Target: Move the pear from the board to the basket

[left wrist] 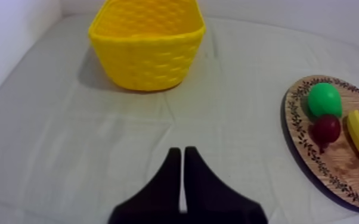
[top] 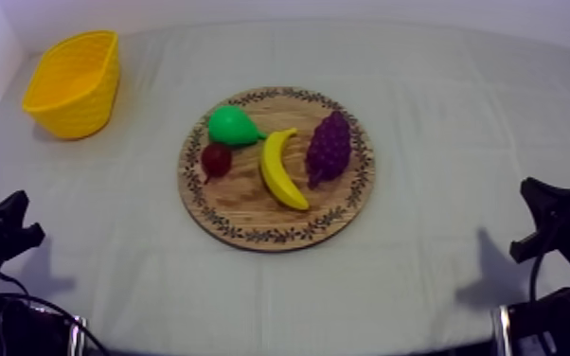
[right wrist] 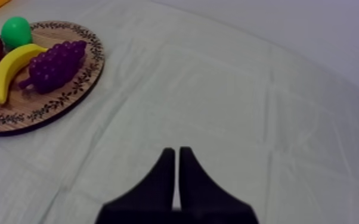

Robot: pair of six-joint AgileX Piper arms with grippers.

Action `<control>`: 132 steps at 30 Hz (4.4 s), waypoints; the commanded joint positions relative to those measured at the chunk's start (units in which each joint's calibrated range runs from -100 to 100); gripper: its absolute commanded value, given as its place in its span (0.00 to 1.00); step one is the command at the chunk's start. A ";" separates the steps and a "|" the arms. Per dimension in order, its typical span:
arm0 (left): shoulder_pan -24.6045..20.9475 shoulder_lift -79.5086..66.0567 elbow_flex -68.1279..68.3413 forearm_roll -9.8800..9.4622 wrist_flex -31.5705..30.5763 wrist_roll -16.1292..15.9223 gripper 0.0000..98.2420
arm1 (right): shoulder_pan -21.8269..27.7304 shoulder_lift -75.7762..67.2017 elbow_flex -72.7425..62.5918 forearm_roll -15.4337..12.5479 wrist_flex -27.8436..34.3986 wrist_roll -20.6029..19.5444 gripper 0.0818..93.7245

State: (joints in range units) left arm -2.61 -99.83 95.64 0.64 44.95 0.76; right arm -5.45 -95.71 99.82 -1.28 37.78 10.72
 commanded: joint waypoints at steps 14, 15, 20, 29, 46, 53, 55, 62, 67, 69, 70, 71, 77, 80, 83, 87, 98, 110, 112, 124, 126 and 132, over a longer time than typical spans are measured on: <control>-0.03 0.00 0.01 -0.03 0.01 -0.01 0.00 | 0.01 -0.04 -0.05 -0.01 0.04 0.00 0.00; -0.03 0.00 0.01 -0.03 0.01 -0.01 0.00 | 0.01 -0.04 -0.05 -0.01 0.04 0.00 0.00; -0.03 0.00 0.01 -0.03 0.01 -0.01 0.00 | 0.01 -0.04 -0.05 -0.01 0.04 0.00 0.00; 0.44 0.00 0.10 0.07 -0.13 -3.77 0.00 | 0.01 -0.04 -0.05 -0.01 0.04 0.00 0.00; 6.15 11.87 -3.84 5.02 -2.10 -5.37 0.00 | 0.01 -0.04 -0.05 -0.01 0.04 0.00 0.00; 6.22 24.96 -9.46 8.48 -3.11 -6.66 0.00 | 0.01 -0.04 -0.05 -0.01 0.04 0.00 0.00; 5.81 28.85 -11.52 9.35 -2.60 -6.90 0.00 | 0.01 -0.04 -0.05 -0.01 0.04 0.00 0.00; 5.27 44.86 -24.29 9.77 4.08 -5.66 0.00 | 0.01 -0.04 -0.05 -0.01 0.04 0.00 0.00; 6.68 56.08 -36.74 8.77 10.97 -3.64 0.00 | 0.01 -0.04 -0.05 -0.01 0.04 0.00 0.00; 7.45 60.45 -41.34 8.57 13.99 -2.31 0.00 | 0.01 -0.04 -0.05 -0.01 0.04 0.00 0.00; 7.90 62.56 -43.43 8.51 15.31 -1.60 0.00 | 0.01 -0.04 -0.05 -0.01 0.04 0.00 0.00; 8.39 64.60 -45.33 8.47 16.45 -0.85 0.00 | 0.01 -0.04 -0.05 -0.01 0.04 0.00 0.00; 12.50 75.34 -55.00 8.29 20.74 2.72 0.00 | 0.01 -0.04 -0.05 -0.01 0.04 0.00 0.00; 14.45 80.29 -59.30 7.91 22.35 3.41 0.00 | 0.01 -0.04 -0.05 -0.01 0.04 0.00 0.00; 15.91 85.39 -63.81 6.96 24.18 3.58 0.00 | 0.01 -0.04 -0.05 -0.01 0.04 0.00 0.00; 17.46 92.53 -71.01 5.44 27.02 3.27 0.00 | 0.01 -0.04 -0.05 -0.01 0.04 0.00 0.00; 19.17 111.23 -93.55 2.92 36.22 2.33 0.00 | 0.01 -0.04 -0.05 -0.01 0.04 0.00 0.00; 20.92 118.15 -102.67 1.17 40.80 -14.64 0.00 | 0.01 -0.04 -0.05 -0.01 0.04 0.00 0.00; 21.49 118.23 -103.14 0.91 41.60 -18.26 0.00 | 0.01 -0.04 -0.05 -0.01 0.04 0.00 0.00; 23.03 119.49 -106.35 1.81 46.06 -30.47 0.05 | 0.01 -0.04 -0.05 -0.01 0.04 0.00 0.00; 23.11 119.91 -106.58 1.89 46.30 -30.21 0.15 | 0.01 -0.04 -0.05 -0.01 0.04 0.00 0.00; 23.29 120.93 -107.07 1.47 47.22 -29.40 0.43 | 0.01 -0.04 -0.05 -0.01 0.04 0.00 0.00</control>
State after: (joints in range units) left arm 20.63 20.95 -11.32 2.16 92.11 -29.01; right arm -5.45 -95.71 99.82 -1.28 37.78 10.72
